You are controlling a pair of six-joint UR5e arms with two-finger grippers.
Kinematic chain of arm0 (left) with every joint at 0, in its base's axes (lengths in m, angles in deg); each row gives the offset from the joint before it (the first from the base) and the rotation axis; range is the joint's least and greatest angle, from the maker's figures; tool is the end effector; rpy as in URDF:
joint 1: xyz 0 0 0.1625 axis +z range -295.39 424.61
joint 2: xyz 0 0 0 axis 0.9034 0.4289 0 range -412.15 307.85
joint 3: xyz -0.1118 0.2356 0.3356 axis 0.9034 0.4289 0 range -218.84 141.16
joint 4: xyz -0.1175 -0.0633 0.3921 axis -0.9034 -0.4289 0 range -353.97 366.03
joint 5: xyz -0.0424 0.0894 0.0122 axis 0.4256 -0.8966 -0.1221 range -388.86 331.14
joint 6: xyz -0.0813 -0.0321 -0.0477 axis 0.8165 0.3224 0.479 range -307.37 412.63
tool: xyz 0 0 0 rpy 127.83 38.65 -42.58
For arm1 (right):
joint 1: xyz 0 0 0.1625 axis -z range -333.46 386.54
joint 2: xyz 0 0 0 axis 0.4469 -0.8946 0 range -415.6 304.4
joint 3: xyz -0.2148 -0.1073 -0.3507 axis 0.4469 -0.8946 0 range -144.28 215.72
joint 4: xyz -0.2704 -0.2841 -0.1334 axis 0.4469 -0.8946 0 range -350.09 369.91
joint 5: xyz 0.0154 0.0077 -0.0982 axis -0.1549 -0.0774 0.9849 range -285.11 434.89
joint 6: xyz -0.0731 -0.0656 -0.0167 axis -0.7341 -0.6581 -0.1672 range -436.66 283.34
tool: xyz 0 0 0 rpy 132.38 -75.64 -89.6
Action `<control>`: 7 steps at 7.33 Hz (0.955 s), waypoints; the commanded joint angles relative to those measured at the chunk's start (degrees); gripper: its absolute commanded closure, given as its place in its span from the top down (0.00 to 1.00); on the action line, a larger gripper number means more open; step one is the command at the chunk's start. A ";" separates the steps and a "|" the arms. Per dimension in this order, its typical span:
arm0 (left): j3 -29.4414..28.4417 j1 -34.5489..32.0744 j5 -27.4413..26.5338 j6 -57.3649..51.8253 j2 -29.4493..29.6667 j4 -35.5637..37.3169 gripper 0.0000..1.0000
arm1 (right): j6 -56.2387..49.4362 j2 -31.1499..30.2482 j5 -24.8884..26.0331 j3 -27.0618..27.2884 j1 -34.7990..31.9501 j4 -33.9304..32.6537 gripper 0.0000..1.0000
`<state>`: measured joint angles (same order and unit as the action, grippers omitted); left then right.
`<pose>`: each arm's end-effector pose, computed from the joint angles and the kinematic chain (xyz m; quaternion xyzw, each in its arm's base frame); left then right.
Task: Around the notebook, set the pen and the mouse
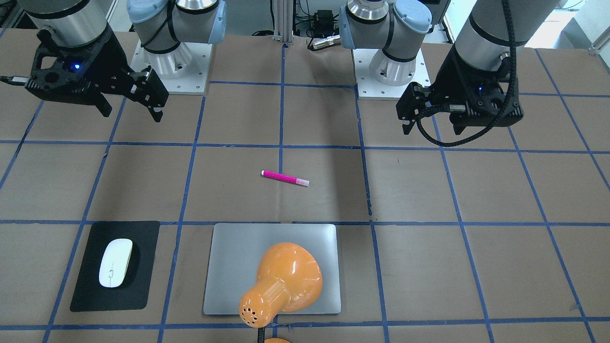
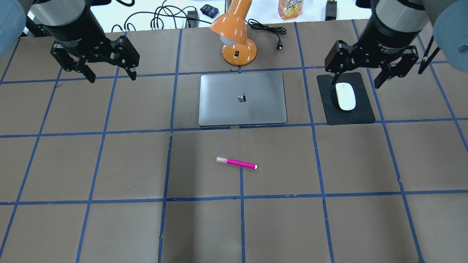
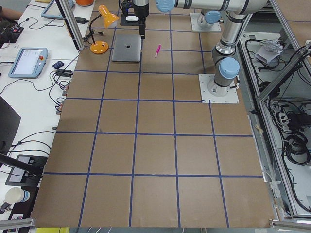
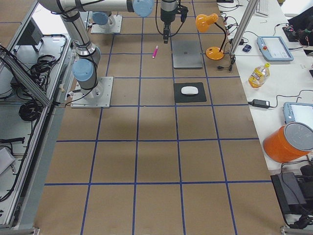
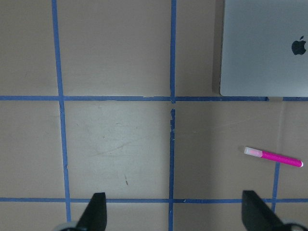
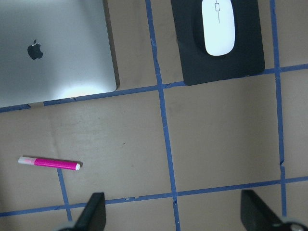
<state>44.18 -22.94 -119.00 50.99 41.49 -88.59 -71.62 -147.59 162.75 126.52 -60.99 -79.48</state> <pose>-0.1107 -0.5212 0.5077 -0.0071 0.9999 0.0112 0.0009 0.1163 -0.4836 0.4969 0.0654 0.9977 -0.0046 0.0188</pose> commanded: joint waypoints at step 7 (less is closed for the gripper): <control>-3.82 -0.26 -0.65 -0.02 1.63 -4.96 1.00 | -0.21 -0.13 -0.06 0.35 0.00 0.00 1.00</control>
<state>40.26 -23.12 -119.60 50.96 42.95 -93.50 -71.70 -147.82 162.81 126.86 -60.99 -79.37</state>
